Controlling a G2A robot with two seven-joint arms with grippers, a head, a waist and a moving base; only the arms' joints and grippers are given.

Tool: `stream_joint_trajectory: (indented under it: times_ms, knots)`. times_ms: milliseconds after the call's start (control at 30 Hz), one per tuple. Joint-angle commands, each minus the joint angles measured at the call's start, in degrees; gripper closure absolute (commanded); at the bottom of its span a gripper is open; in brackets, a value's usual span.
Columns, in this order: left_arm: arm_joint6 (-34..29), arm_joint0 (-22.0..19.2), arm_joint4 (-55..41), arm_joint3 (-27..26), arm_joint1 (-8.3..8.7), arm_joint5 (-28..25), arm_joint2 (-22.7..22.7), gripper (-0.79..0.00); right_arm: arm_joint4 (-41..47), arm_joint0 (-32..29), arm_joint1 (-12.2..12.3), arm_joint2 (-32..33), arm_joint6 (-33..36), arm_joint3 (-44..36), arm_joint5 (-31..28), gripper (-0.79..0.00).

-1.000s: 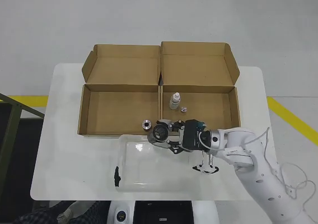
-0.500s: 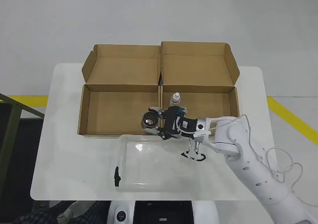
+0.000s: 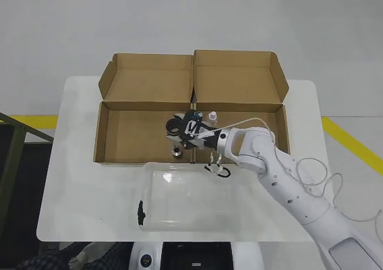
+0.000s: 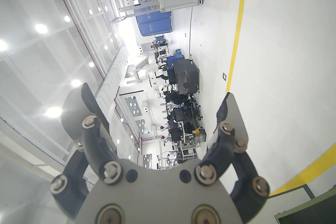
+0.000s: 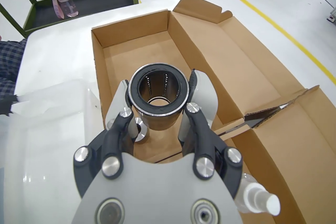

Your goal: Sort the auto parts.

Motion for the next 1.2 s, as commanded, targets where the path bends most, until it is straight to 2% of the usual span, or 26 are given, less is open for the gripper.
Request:
stream_joint_trajectory:
  times_ms: [0, 233, 600, 700, 800, 967, 1167]
  knots:
    - [0.0, 0.0, 0.0, 0.0, 0.0, 0.0, 0.0, -0.785, -1.4, 0.6, -0.4, -0.7, 0.5, 0.6, 1.2, 0.0]
    - [0.0, 0.0, 0.0, 0.0, 0.0, 0.0, 0.0, -0.785, -5.4, 1.4, -1.2, -2.1, 2.4, 2.0, 4.6, 0.0]
    - [0.0, 0.0, 0.0, 0.0, 0.0, 0.0, 0.0, -0.785, -7.0, 2.9, -3.1, -4.7, 4.5, 5.6, 6.2, -0.006]
    - [0.0, 0.0, 0.0, 0.0, 0.0, 0.0, 0.0, -0.785, -7.1, 3.5, -3.7, -5.4, 4.8, 6.9, 6.3, -0.04]
    - [0.0, 0.0, 0.0, 0.0, 0.0, 0.0, 0.0, -0.785, -7.2, 4.0, -4.2, -5.8, 4.9, 8.1, 6.4, -0.157]
    - [0.0, 0.0, 0.0, 0.0, 0.0, 0.0, 0.0, -0.785, -7.4, 4.8, -5.0, -6.4, 5.2, 9.9, 6.3, -0.234]
    - [0.0, 0.0, 0.0, 0.0, 0.0, 0.0, 0.0, -0.785, -7.8, 5.2, -5.7, -6.9, 5.7, 11.2, 6.2, -0.252]
